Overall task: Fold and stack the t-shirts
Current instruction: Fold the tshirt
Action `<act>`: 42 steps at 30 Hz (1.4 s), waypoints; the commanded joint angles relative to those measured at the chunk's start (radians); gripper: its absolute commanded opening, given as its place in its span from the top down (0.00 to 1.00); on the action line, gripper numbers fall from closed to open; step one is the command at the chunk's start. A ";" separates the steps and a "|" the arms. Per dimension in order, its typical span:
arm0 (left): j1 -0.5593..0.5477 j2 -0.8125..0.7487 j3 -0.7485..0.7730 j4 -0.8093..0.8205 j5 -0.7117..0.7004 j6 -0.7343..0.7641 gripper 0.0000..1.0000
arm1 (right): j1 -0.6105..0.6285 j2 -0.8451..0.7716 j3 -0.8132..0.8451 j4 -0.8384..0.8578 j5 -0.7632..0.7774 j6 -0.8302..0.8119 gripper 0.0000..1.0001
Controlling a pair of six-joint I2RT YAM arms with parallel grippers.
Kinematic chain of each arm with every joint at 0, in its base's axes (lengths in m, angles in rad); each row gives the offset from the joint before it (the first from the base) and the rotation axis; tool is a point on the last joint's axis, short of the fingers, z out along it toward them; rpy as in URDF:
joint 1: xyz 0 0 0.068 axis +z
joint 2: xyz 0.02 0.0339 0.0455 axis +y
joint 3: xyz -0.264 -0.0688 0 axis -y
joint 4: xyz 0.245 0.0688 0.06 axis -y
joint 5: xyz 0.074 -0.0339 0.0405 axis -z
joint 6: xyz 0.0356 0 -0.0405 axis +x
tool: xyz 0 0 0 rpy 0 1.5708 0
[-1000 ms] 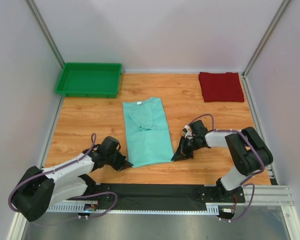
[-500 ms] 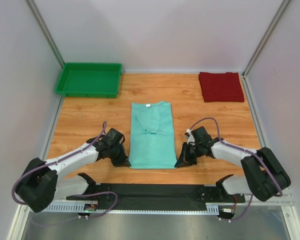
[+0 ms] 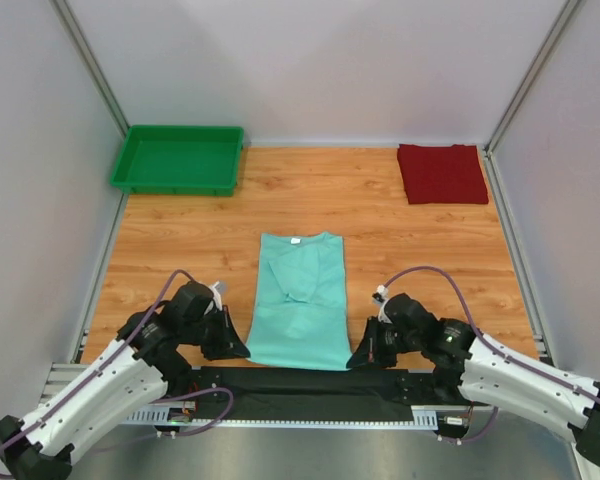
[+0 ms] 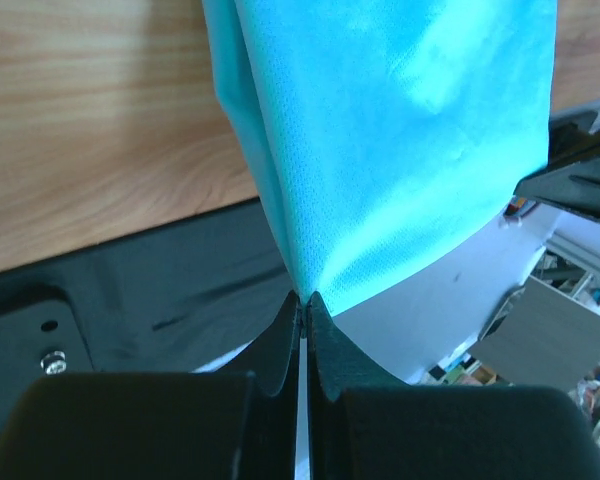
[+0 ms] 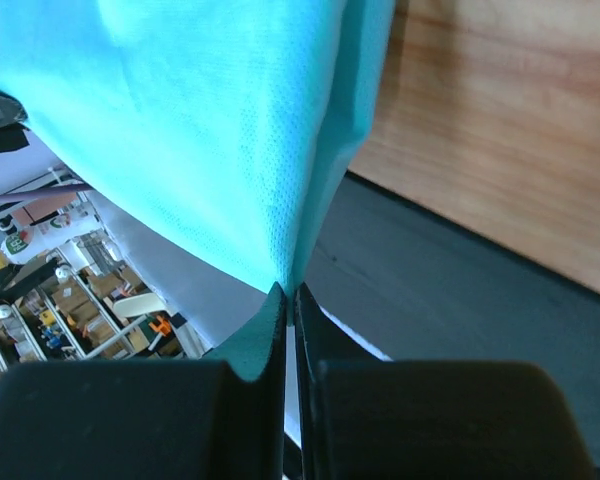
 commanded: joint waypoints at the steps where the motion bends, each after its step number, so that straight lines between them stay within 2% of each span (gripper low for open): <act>1: -0.002 -0.045 0.050 -0.158 0.036 0.010 1.00 | 0.075 -0.041 0.038 -0.152 0.116 0.166 1.00; 5: -0.001 -0.036 0.136 -0.226 0.021 0.009 1.00 | 0.091 -0.003 0.216 -0.252 0.130 0.133 1.00; 8: -0.003 0.028 0.249 -0.280 -0.050 0.036 1.00 | 0.063 0.057 0.291 -0.299 0.110 0.099 1.00; 11: 0.002 0.150 0.363 -0.300 -0.101 0.078 1.00 | -0.009 0.123 0.343 -0.316 0.015 0.039 1.00; 15: 0.050 0.332 0.481 -0.283 -0.102 0.154 1.00 | -0.188 0.210 0.403 -0.333 -0.144 -0.073 1.00; 17: 0.101 0.422 0.527 -0.268 -0.093 0.210 1.00 | -0.275 0.288 0.469 -0.358 -0.205 -0.203 1.00; 23: 0.195 0.562 0.598 -0.220 -0.107 0.254 1.00 | -0.402 0.542 0.596 -0.384 -0.307 -0.381 1.00; 26: 0.227 0.607 0.618 -0.197 -0.099 0.267 1.00 | -0.454 0.618 0.696 -0.416 -0.332 -0.444 1.00; 32: 0.288 0.709 0.664 -0.146 -0.090 0.290 1.00 | -0.509 0.804 0.892 -0.456 -0.365 -0.490 1.00; 35: 0.324 0.789 0.694 -0.122 -0.111 0.305 1.00 | -0.532 0.922 0.975 -0.424 -0.374 -0.492 0.96; 38: 0.374 0.884 0.786 -0.076 -0.154 0.354 1.00 | -0.554 1.095 1.142 -0.344 -0.361 -0.478 0.91; 39: 0.390 0.939 0.808 -0.062 -0.209 0.389 0.98 | -0.563 1.164 1.257 -0.306 -0.373 -0.478 0.90; 40: 0.426 0.973 0.832 -0.029 -0.220 0.414 0.97 | -0.569 1.292 1.341 -0.292 -0.381 -0.479 0.87; 41: 0.452 1.008 0.892 -0.025 -0.222 0.446 0.98 | -0.575 1.381 1.432 -0.295 -0.388 -0.496 0.85; 42: 0.472 1.044 0.921 -0.025 -0.267 0.467 0.90 | -0.581 1.466 1.548 -0.389 -0.397 -0.522 0.88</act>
